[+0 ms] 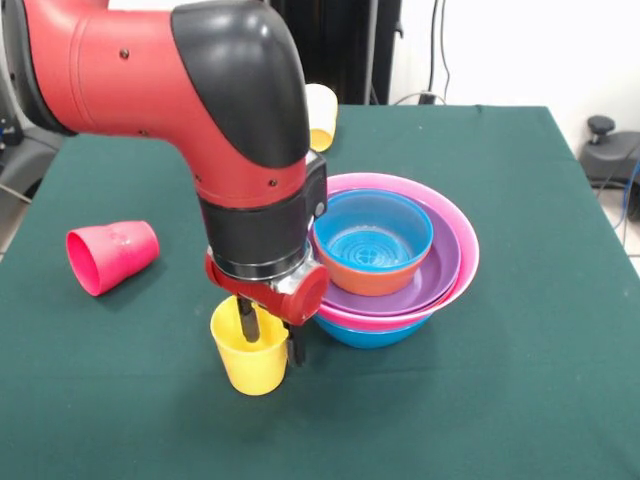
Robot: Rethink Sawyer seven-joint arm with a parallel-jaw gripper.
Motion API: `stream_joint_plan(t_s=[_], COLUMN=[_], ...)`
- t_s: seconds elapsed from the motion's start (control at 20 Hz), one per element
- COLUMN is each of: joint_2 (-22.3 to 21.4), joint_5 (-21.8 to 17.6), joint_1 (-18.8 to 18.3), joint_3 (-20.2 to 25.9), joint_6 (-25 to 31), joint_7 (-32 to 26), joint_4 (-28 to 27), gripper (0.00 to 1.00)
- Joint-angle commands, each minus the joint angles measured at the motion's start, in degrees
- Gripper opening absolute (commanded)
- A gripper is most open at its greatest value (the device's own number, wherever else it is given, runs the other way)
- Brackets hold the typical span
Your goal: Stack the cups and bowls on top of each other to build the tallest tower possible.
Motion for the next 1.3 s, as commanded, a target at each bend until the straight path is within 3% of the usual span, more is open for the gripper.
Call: stream_joint_plan(t_s=[0.05,0.2,0.25,0.6,0.8,1.3], joint_2=[3.1,2.9,2.8,2.7,1.9,-7.7], joint_5=[-4.7,-5.1,-5.2,-6.0,-5.9,-3.2], joint_1=[-0.7,-0.4,-0.3,0.5,1.9,6.5], joint_3=[3.8,3.5,3.3,2.2,0.3,-3.6], joint_6=[-3.4,-4.4,-4.6,-5.2,-4.1,3.9], joint_7=[-11.4,-11.4,-11.3,-10.6,-7.4,-3.8], joint_4=[3.4,3.6,3.7,3.2,2.7,5.4], gripper=[1.00,1.00,0.00,0.00,0.00,0.00])
